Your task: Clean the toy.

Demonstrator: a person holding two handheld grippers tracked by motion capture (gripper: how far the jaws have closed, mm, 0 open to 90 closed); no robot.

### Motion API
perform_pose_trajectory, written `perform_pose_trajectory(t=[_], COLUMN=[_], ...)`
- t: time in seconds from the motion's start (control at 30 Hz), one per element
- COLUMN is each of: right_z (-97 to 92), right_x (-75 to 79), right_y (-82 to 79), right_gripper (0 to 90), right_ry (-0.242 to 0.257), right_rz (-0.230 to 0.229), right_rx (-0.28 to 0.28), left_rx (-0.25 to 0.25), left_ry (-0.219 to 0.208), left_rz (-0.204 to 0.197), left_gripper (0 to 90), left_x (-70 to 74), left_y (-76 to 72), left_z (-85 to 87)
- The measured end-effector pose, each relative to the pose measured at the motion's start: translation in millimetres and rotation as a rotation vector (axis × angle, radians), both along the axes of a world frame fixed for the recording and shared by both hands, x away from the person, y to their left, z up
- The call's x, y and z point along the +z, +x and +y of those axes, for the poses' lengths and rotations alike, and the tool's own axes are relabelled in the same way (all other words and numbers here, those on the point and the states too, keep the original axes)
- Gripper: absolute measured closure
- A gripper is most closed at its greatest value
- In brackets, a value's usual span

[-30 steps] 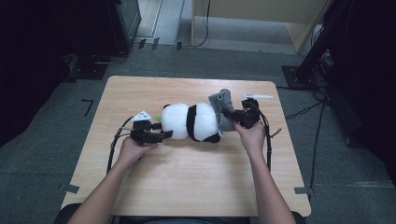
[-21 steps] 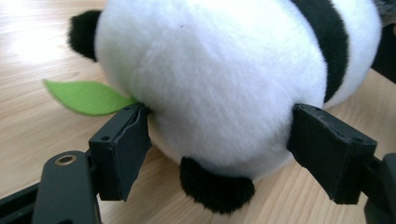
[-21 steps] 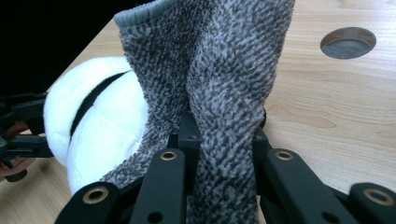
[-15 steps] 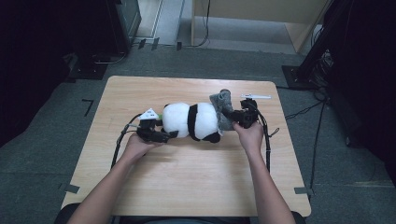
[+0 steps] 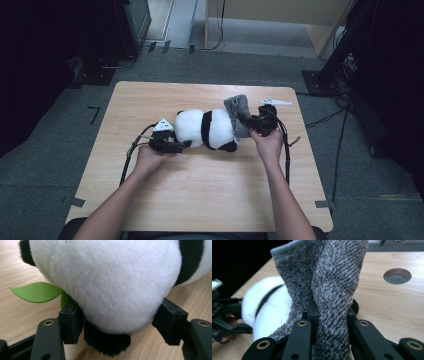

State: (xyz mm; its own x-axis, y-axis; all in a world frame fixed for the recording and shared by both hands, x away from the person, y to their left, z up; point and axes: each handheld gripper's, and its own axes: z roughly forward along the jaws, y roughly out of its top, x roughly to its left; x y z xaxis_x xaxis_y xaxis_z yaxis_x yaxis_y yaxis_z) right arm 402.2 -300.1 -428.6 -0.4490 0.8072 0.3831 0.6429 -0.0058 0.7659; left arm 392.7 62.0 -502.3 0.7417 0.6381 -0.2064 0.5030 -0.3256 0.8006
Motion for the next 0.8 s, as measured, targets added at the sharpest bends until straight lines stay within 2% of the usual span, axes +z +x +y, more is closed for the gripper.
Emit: perform_pose_trajectory(t=[0.1, 0.17, 0.27, 0.33, 0.47, 0.57, 0.7, 0.73, 0.8], right_z=[1.3, 1.4, 0.6, -0.5, -1.5, -0.6, 7.3, 7.5, 4.1], right_x=[-6.2, -10.1, -16.0, -20.3, -35.2, -48.3, -64.2, -66.4, -67.9], right_y=[0.7, 0.8, 1.1, 0.0, 0.8, 2.3, 4.1, 4.5, 5.2], right_gripper=[77.1, 77.1, 77.1, 77.1, 77.4, 77.5, 77.4, 77.4, 77.1], right_ry=[-0.013, -0.033, -0.035, -0.047, -0.082, -0.059, -0.107, -0.107, -0.075], right_rz=[0.007, 0.016, 0.035, 0.032, 0.091, 0.136, 0.196, 0.202, 0.211], right_rx=[-0.009, -0.025, -0.043, -0.052, -0.064, -0.063, -0.045, -0.042, -0.045], left_rx=[0.012, 0.019, 0.027, 0.032, 0.036, 0.041, 0.043, 0.044, 0.044], left_ry=[-0.001, -0.005, -0.008, -0.008, -0.013, -0.020, -0.030, -0.029, -0.030], left_rz=[0.005, 0.012, 0.013, 0.014, 0.020, 0.022, 0.023, 0.023, 0.021], left_gripper=[35.8, 36.2, 36.4, 36.7, 36.8, 36.9, 36.6, 36.5, 36.4], left_x=[1.1, 1.8, 2.4, 2.6, 2.3, 2.2, 1.9, 2.2, 2.3], left_y=[-0.4, -0.3, -0.9, -1.5, -1.4, -0.8, 0.5, 0.6, 0.7], left_z=[-0.8, -1.5, -2.1, -2.6, -2.2, -1.9, -1.4, -1.5, -1.8])
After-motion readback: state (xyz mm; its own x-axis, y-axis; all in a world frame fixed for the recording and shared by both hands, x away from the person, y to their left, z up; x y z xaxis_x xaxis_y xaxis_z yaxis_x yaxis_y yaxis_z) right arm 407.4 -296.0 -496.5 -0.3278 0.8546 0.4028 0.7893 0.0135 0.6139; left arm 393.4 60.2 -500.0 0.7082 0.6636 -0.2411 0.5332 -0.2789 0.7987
